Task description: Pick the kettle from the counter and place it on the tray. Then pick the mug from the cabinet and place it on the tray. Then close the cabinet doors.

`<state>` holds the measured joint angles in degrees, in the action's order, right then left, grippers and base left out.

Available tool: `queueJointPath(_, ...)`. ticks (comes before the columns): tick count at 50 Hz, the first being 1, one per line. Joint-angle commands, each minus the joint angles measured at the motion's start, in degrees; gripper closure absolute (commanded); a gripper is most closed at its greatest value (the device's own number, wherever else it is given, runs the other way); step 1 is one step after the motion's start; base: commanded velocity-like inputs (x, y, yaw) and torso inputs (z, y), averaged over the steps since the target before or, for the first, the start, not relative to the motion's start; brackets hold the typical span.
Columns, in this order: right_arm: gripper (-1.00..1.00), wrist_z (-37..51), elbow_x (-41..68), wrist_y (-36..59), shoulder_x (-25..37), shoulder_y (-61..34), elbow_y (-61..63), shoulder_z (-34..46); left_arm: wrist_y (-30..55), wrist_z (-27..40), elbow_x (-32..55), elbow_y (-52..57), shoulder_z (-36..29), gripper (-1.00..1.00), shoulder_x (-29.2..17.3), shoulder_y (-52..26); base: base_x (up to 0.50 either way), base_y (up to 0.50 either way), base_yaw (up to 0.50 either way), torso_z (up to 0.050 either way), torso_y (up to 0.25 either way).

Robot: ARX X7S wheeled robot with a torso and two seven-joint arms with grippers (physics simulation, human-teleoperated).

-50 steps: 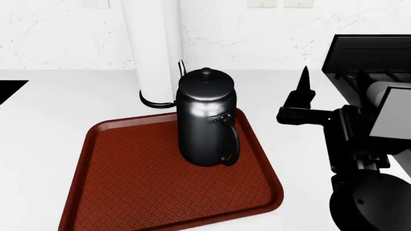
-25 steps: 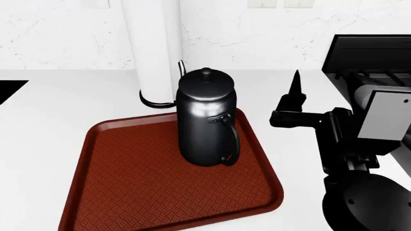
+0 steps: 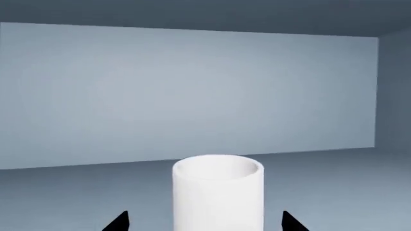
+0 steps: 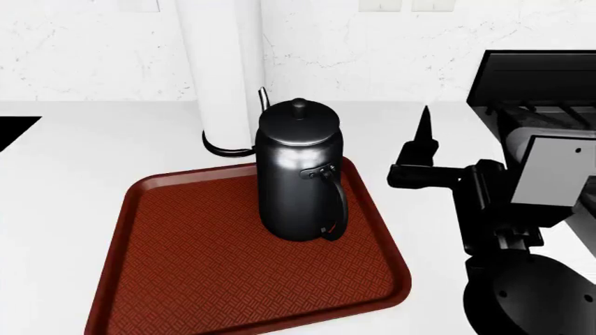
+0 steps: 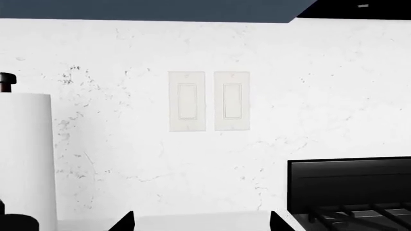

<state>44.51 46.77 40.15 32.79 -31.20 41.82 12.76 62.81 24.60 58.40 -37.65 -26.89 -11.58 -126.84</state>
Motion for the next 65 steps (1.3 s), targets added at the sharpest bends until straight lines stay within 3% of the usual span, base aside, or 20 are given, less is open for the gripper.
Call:
queueJointPath(1,-1.00,0.12,0.14,0.06,0.13,0.03,0.09,0.15,-2.49,-1.98,-1.46,-1.72,-1.50,-1.00,0.76,2.01,0.00,0.00,0.00,0.000,0.000)
queueJointPath(50,-1.00,0.47,0.04,-0.93,0.87,1.59,0.49,0.27,-10.64,-7.91,-1.95,-8.41,-1.42,-1.00,3.71,6.05,0.00,0.00,0.00,0.000,-0.002)
queueJointPath(51,-1.00,0.48,0.00,-0.95,0.90,1.63,0.48,0.28,-10.44,-7.99,-1.69,-8.48,-1.26,1.00,3.72,6.07,0.00,0.00,0.00,0.000,0.000)
queueJointPath(65,-1.00,0.87,0.46,-0.55,0.98,1.04,0.81,0.37,-13.15,-10.49,-2.19,-12.76,-1.40,1.00,5.13,5.82,0.00,0.00,0.00,0.000,-0.005)
